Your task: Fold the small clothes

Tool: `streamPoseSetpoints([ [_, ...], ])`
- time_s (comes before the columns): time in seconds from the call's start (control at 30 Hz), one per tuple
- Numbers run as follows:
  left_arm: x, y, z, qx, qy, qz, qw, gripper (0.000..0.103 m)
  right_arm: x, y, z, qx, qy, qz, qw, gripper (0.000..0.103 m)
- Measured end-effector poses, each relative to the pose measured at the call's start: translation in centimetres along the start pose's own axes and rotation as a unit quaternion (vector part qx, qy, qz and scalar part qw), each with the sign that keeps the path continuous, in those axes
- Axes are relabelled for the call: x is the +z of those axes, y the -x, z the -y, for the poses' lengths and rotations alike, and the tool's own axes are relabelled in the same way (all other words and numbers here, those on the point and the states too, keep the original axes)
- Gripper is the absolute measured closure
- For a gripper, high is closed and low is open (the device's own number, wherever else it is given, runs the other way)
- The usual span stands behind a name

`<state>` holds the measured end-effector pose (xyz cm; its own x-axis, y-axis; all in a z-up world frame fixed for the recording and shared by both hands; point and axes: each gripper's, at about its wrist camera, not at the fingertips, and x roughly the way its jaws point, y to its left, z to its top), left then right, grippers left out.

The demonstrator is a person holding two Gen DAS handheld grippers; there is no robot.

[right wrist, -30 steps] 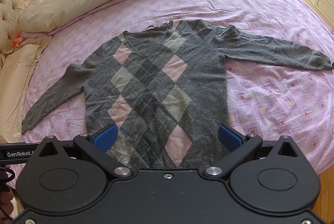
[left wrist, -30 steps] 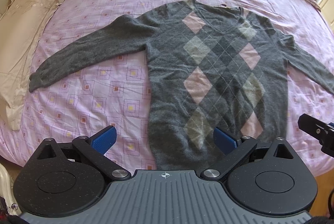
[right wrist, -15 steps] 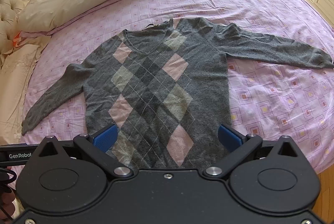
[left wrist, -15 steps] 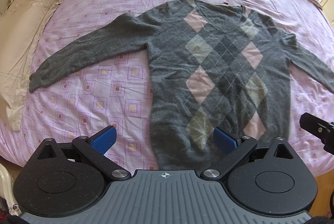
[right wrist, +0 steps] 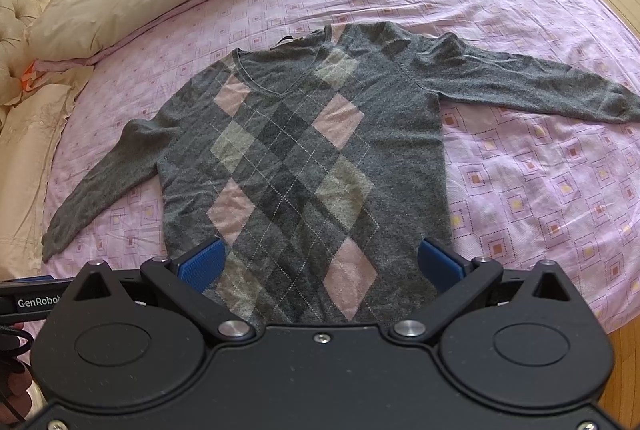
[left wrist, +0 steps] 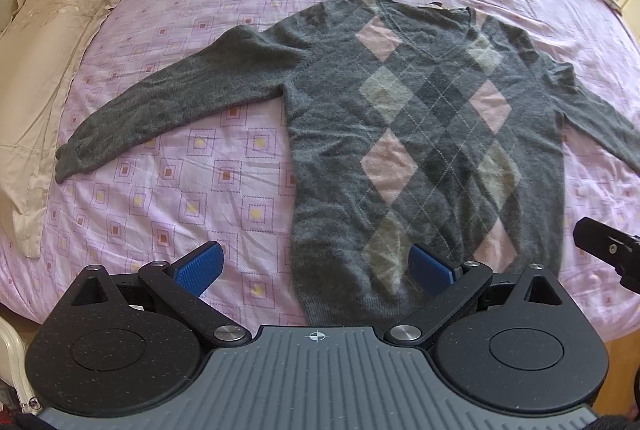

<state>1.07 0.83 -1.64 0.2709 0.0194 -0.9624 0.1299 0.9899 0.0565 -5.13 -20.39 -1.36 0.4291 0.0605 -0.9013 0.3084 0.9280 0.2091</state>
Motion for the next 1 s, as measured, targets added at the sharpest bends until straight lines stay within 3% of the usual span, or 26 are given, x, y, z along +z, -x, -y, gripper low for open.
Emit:
streamPoseSetpoints([
  [0.3, 0.8, -0.8, 1.4, 0.018, -0.002, -0.003, 0.9998, 0.003, 1.3, -1.1, 1.4, 0.008, 0.0, -0.01, 1.0, 0.001],
  [0.5, 1.6, -0.9, 4.3, 0.017, -0.001, 0.016, 0.9997, 0.003, 2.4, -2.2, 4.7, 0.022, -0.014, 0.004, 1.0, 0.001],
  [0.67, 2.2, -0.9, 7.6, 0.018, -0.006, 0.023, 0.9996, 0.003, 3.6, -3.7, 10.7, 0.025, -0.05, 0.026, 0.998, 0.004],
  [0.9, 3.4, -1.1, 11.8, 0.004, 0.006, 0.02, 0.9998, 0.003, 5.9, -6.2, 22.7, -0.044, -0.102, 0.072, 0.991, 0.004],
  [1.0, 3.7, -1.2, 13.7, 0.017, -0.003, 0.025, 0.9995, 0.003, 7.2, -7.3, 28.7, -0.066, -0.145, 0.074, 0.984, 0.005],
])
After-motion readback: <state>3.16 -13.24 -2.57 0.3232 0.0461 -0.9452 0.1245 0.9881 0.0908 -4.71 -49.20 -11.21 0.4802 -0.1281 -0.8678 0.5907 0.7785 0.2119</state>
